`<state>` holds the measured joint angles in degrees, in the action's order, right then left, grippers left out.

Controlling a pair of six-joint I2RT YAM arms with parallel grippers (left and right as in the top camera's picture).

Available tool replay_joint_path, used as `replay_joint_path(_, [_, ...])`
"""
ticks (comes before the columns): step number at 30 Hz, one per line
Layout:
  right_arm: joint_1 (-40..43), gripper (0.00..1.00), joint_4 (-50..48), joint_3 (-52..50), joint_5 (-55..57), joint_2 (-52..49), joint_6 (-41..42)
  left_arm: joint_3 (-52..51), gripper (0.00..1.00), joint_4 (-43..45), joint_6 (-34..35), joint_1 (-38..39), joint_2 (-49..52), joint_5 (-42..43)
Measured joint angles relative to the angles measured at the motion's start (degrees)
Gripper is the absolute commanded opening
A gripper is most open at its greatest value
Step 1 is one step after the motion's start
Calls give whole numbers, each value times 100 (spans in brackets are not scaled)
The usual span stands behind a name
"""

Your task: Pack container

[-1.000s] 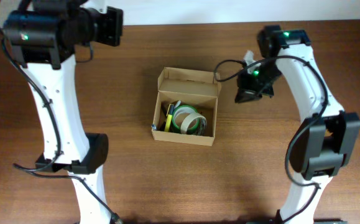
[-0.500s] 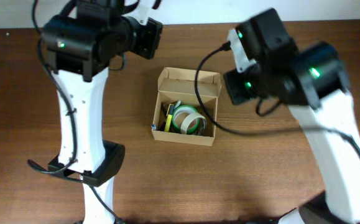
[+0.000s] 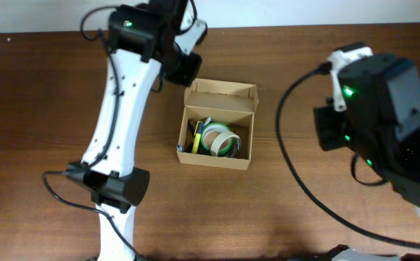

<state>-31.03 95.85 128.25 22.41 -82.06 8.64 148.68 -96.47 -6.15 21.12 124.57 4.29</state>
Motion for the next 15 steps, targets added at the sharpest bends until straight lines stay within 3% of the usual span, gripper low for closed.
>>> replay_joint_path(9, [0, 7, 111, 7, 334, -146, 26, -2092, 1, -13, 0, 275, -345, -28])
replay_joint_path(15, [0, 6, 111, 7, 367, -184, 44, -3224, 2, -20, 0, 286, -1576, -33])
